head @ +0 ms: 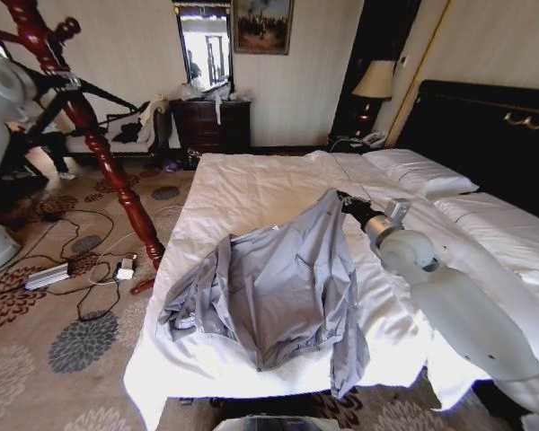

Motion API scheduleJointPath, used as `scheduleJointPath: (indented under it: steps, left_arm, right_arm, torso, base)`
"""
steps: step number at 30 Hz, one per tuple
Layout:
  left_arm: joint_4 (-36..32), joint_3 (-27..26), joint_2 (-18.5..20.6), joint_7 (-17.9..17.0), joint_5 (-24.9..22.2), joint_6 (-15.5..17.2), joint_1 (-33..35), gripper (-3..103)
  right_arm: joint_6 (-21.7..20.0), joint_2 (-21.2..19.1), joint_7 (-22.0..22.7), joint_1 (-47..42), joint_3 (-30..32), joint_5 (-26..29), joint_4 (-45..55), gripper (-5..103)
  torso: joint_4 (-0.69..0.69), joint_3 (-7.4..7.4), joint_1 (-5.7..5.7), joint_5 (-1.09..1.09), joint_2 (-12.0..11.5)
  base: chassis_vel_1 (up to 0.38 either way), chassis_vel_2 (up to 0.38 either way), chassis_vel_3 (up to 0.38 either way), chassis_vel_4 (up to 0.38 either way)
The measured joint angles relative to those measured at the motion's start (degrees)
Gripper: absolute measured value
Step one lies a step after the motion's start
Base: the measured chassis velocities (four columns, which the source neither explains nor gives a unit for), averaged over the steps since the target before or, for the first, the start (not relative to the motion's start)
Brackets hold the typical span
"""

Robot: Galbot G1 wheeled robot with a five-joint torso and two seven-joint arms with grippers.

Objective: Pick up the clothes from the bed and hang them on the clothes hanger.

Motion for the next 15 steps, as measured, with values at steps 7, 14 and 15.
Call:
scheduleJointPath:
  steps: [7, 14, 15]
  left_arm:
    - [4.38, -0.86, 0.38, 8.38, 3.36, 0.90, -0.30, 86]
    - [6.16, -1.56, 1.07, 11.21, 8.61, 0.48, 0.98, 86]
    - [6.32, -1.60, 1.18, 11.39, 8.89, 0.44, 1.20, 86]
  right_arm:
    - [-0.03, -0.76, 0.09, -1.39, 1.34, 0.11, 0.80, 0]
    - [-0.03, -1.64, 0.04, -2.72, 2.71, 0.22, 1.28, 0]
    - [-0.03, -1.79, 0.04, -2.95, 2.91, 0.27, 1.40, 0]
  torso:
    - [-0.03, 0.00, 0.01, 0.01, 0.00]
    - [-0.04, 0.00, 0.01, 0.01, 0.00]
    - [-0.03, 0.00, 0.01, 0.02, 0.00]
  base:
    - [0.000, 0.000, 0.000, 0.000]
    - [0.000, 0.000, 0.000, 0.000]
    - [0.000, 0.000, 0.000, 0.000]
